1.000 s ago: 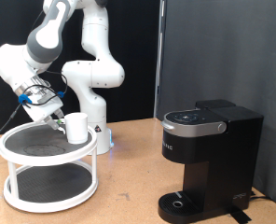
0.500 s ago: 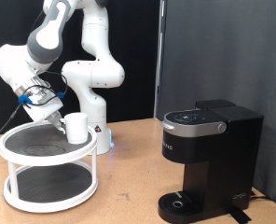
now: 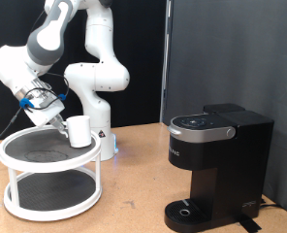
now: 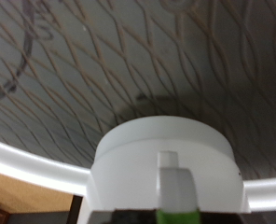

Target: Make a cup of coffee with the keurig machine

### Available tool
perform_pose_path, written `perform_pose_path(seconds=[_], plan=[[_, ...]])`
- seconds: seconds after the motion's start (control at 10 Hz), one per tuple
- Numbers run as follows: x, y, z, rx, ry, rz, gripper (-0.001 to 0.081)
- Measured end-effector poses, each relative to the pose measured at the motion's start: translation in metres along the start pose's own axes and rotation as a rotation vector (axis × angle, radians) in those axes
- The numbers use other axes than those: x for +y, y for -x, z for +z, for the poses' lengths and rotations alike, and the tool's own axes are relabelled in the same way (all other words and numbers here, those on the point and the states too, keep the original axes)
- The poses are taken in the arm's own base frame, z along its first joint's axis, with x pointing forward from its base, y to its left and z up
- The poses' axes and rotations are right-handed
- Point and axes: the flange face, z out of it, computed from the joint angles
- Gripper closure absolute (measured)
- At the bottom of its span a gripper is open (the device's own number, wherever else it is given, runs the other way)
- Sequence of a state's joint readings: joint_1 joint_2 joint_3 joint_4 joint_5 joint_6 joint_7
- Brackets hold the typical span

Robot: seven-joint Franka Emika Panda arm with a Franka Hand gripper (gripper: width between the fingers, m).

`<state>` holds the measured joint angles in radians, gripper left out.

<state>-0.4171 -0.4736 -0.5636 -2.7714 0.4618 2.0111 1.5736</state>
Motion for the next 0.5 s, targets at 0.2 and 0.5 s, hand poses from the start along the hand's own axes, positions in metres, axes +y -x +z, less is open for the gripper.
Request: perform_pose_path(seconds=[0.2,0.5], plan=[[0.007,0.006,-0.017,-0.026,0.053,0.025,0.0799],[0.017,0.015,-0.044,-0.015,0.066,0.025,0.0799]])
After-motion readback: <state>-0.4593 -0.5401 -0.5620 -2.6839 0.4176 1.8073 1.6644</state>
